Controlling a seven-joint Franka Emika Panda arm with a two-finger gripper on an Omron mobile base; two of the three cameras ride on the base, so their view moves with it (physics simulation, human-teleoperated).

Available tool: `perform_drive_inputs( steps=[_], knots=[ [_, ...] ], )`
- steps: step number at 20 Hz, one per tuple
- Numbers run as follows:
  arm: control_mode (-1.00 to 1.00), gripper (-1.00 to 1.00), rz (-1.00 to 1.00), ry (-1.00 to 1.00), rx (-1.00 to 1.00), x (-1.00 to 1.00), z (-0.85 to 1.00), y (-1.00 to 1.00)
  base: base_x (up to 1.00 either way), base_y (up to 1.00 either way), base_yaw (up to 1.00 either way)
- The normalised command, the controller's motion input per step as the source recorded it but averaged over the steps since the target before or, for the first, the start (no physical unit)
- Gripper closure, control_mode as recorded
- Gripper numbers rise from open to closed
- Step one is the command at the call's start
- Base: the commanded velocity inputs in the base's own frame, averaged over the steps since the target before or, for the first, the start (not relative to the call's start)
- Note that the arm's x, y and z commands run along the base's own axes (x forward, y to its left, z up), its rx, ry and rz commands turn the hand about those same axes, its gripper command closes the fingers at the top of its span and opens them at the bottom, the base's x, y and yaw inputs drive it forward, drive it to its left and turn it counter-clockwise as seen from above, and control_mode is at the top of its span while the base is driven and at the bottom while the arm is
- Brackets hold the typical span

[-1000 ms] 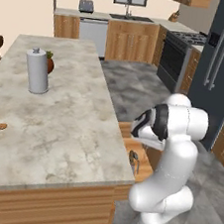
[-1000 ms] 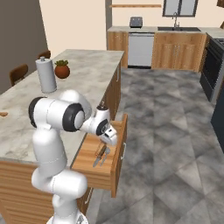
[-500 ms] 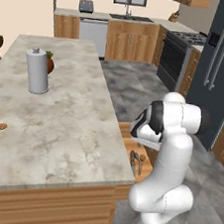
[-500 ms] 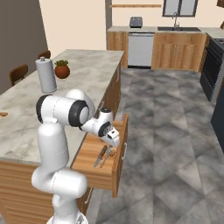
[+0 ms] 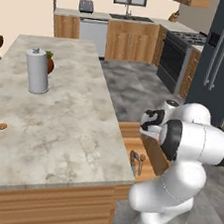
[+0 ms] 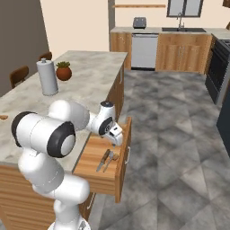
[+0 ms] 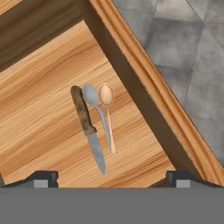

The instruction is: Pick up the metallic utensils from the counter and place them in the open drawer. Make sure not to pick up any wooden utensils.

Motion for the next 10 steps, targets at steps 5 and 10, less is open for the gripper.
perform_drive_inputs(
  steps=[5,10],
  knots=[
    [-1.0,-1.0,-0.04,-0.15,-0.04,-0.55,1.0,0.03,0.0,0.0,0.0],
    [-1.0,-1.0,-0.1,0.0,-0.06,-0.22,1.0,0.05,0.0,0.0,0.0]
  ],
)
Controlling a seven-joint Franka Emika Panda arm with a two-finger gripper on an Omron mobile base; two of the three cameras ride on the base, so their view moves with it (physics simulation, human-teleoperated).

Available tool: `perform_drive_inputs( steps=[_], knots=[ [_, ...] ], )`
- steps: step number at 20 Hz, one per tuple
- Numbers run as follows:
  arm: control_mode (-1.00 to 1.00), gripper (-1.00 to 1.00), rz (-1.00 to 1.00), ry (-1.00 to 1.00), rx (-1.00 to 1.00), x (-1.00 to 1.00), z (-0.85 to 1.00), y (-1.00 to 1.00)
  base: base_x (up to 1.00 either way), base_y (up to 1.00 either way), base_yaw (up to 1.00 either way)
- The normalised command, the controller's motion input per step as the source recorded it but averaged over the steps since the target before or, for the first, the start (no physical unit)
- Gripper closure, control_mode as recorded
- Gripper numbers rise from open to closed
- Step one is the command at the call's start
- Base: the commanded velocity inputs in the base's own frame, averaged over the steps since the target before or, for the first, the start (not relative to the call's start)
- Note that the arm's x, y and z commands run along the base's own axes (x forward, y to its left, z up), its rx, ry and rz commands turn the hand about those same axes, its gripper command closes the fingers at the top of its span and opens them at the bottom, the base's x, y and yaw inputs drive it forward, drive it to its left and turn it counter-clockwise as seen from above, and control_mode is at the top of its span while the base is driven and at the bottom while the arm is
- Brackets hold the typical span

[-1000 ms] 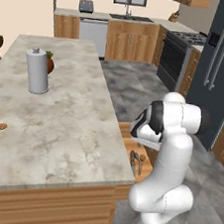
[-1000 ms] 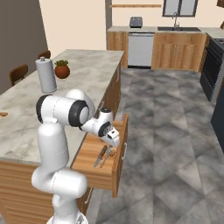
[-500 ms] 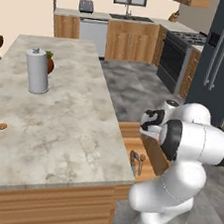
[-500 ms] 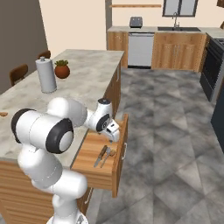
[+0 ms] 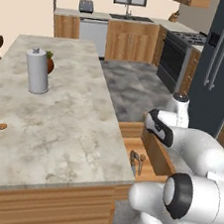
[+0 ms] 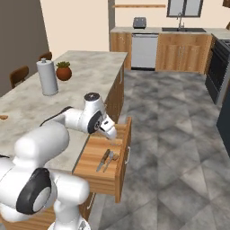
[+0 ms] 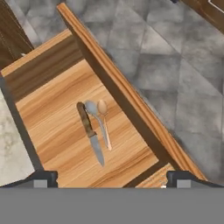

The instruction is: Pick up the metallic utensils from the counter and place them in the open drawer. Make sure not to pick up any wooden utensils.

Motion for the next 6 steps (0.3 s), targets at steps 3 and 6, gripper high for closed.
perform_drive_inputs(
  steps=[3,6],
  knots=[
    [-1.0,-1.0,-0.1,-0.07,-0.06,-0.75,1.0,0.0,0.0,0.0,0.0],
    [-1.0,-1.0,-0.09,-0.34,-0.05,-1.0,0.99,-0.07,0.0,0.0,0.0]
  ],
)
